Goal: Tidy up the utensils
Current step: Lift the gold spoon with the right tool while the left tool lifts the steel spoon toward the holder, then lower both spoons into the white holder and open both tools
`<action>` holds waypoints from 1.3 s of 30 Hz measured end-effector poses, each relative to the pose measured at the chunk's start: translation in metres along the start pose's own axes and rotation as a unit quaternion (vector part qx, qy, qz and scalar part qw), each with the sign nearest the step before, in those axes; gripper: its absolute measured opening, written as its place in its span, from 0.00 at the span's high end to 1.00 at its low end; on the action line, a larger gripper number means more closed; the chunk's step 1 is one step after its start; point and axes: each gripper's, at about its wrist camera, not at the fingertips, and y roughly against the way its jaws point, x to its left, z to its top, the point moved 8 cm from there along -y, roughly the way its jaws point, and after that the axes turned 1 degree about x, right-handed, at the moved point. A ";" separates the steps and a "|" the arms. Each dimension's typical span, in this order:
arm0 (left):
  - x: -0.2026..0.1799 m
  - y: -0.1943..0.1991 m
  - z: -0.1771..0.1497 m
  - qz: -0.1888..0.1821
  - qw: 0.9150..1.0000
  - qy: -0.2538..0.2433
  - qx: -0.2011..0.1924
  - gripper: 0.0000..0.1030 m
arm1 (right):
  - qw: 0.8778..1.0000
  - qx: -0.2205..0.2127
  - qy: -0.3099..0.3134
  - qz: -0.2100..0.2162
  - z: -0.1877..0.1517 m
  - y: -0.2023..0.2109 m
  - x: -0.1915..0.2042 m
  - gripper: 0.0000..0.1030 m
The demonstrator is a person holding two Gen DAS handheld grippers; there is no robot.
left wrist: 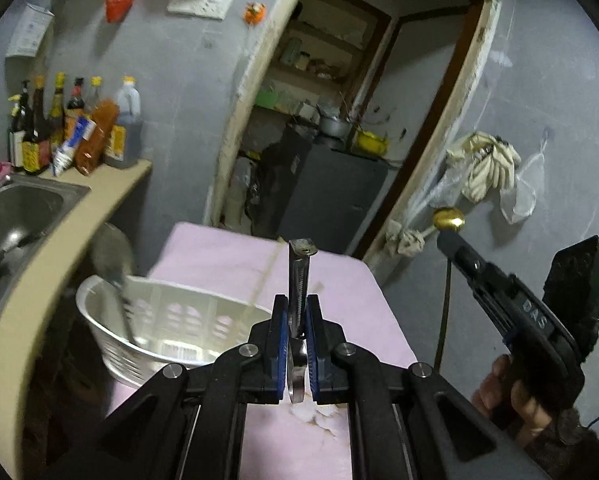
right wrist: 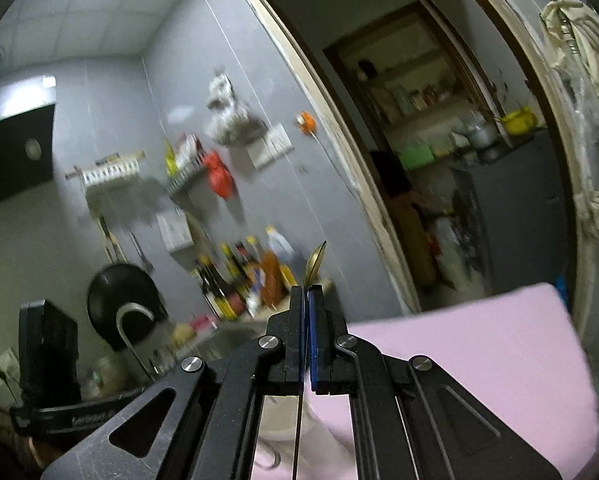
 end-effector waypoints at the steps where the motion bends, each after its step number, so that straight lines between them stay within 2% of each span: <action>1: 0.006 0.006 0.005 0.004 1.000 0.001 -0.007 0.92 | 1.000 -0.011 -0.001 0.005 0.003 -0.007 0.008 0.98; 6: 0.041 0.032 0.032 0.037 0.998 0.007 -0.045 0.92 | 0.999 -0.049 0.004 0.006 0.006 -0.041 0.039 0.98; 12: 0.087 0.038 0.049 0.076 0.995 0.018 -0.065 0.92 | 0.998 -0.053 0.026 0.002 -0.004 -0.073 0.063 0.98; 17: 0.107 0.018 0.046 0.093 0.994 0.020 -0.054 0.92 | 0.998 -0.031 0.041 -0.020 -0.024 -0.096 0.060 0.98; 24: 0.113 -0.003 0.032 0.094 0.995 0.014 -0.029 0.92 | 0.998 -0.013 0.042 -0.043 -0.041 -0.104 0.044 0.98; 39: 0.120 -0.018 0.014 0.106 0.994 0.022 0.006 0.92 | 0.998 0.023 0.038 -0.043 -0.067 -0.110 0.037 0.98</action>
